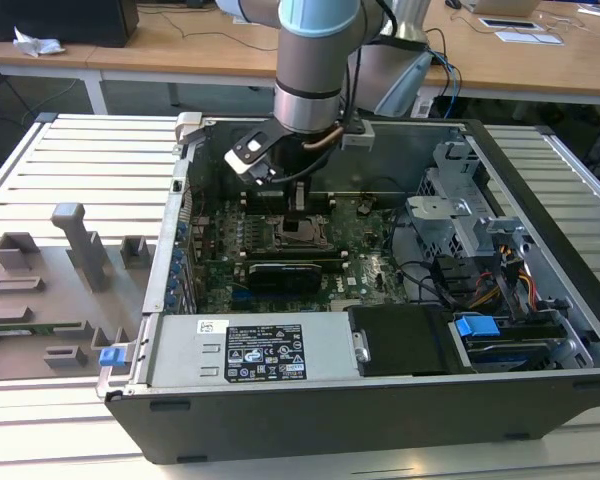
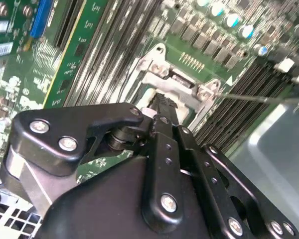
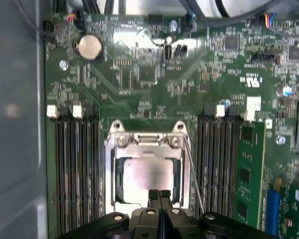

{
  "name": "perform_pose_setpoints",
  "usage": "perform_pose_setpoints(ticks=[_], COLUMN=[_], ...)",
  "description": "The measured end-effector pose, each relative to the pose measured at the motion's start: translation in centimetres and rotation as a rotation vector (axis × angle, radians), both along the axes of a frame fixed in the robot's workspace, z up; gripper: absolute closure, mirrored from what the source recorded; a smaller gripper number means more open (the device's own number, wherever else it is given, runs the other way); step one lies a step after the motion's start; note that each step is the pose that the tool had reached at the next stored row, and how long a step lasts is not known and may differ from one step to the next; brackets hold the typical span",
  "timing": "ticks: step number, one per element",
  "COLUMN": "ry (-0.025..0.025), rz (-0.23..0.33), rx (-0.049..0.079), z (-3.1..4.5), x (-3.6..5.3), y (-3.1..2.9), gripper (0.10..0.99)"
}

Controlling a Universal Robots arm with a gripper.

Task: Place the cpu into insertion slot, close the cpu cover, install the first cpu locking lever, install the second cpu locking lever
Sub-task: 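Close the cpu cover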

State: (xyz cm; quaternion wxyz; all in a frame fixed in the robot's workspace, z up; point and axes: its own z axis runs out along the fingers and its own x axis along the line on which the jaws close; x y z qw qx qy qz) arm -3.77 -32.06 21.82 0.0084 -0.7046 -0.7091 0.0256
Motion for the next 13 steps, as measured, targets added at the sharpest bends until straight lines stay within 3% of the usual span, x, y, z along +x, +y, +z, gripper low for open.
perform_pose_setpoints(ticks=[1,7,13], ry=[0.0025,0.0024,0.0024], rz=[0.000,0.000,0.000], rx=[-0.001,-0.011,-0.012], z=[0.14,1.79,3.26], x=[0.44,0.47,0.47], y=[-0.01,0.00,0.00], gripper=[0.980,0.980,0.980])
